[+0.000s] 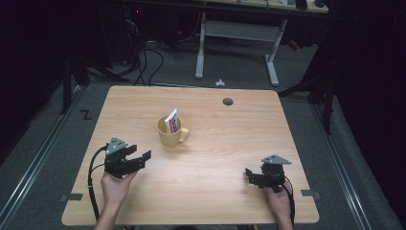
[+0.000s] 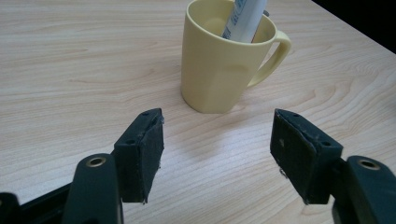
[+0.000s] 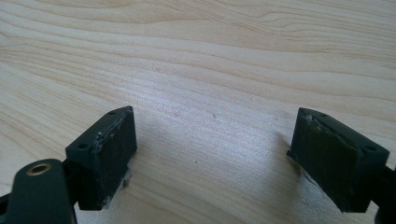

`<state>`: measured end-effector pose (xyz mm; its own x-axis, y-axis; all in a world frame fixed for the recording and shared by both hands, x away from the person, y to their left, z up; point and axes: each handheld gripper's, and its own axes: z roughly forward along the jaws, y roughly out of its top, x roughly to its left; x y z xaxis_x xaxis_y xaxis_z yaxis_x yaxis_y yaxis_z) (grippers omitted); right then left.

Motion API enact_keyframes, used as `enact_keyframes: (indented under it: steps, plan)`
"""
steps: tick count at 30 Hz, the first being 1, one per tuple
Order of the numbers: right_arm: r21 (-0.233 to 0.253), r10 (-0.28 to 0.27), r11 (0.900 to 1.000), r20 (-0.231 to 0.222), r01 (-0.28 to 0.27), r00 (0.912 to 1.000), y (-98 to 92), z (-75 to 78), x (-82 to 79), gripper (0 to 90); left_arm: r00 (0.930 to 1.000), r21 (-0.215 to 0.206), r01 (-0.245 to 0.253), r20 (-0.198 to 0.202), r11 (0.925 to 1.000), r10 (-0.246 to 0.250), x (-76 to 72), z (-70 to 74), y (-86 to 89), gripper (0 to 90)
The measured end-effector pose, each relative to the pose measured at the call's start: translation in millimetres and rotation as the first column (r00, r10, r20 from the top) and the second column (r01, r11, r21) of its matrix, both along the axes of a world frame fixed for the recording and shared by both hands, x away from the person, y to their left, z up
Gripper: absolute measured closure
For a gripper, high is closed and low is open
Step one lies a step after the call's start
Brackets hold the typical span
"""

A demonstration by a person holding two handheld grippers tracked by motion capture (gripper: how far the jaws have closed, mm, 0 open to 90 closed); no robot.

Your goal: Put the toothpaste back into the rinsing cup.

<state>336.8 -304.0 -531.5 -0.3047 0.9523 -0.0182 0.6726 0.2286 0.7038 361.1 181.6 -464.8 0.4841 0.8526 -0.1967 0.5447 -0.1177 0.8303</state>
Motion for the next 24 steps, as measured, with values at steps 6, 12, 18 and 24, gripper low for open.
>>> enact_keyframes:
  steps: [6, 12, 18, 24]
  plan:
    - [0.0, 0.0, 1.0, 0.0, 0.0, 1.0, 0.0, 0.0, 0.0, 14.3, 0.9999, 0.006, -0.007, -0.01, 1.0, 0.007, -0.6, -3.8, 1.0, 35.3]
    - [0.0, 0.0, 1.0, 0.0, 0.0, 1.0, 0.0, 0.0, 0.0, 14.4, 0.9996, 0.003, -0.013, -0.023, 0.9999, 0.013, -0.4, -10.6, 1.2, 35.4]
    - [0.0, 0.0, 1.0, 0.0, 0.0, 1.0, 0.0, 0.0, 0.0, 14.4, 0.9991, 0.019, -0.018, -0.039, 0.9997, 0.019, -0.6, -17.9, 0.3, 35.6]
    - [0.0, 0.0, 1.0, 0.0, 0.0, 1.0, 0.0, 0.0, 0.0, 14.4, 0.9981, 0.031, -0.02, -0.058, 0.9993, 0.022, -1.3, -26.0, 0.0, 35.6]
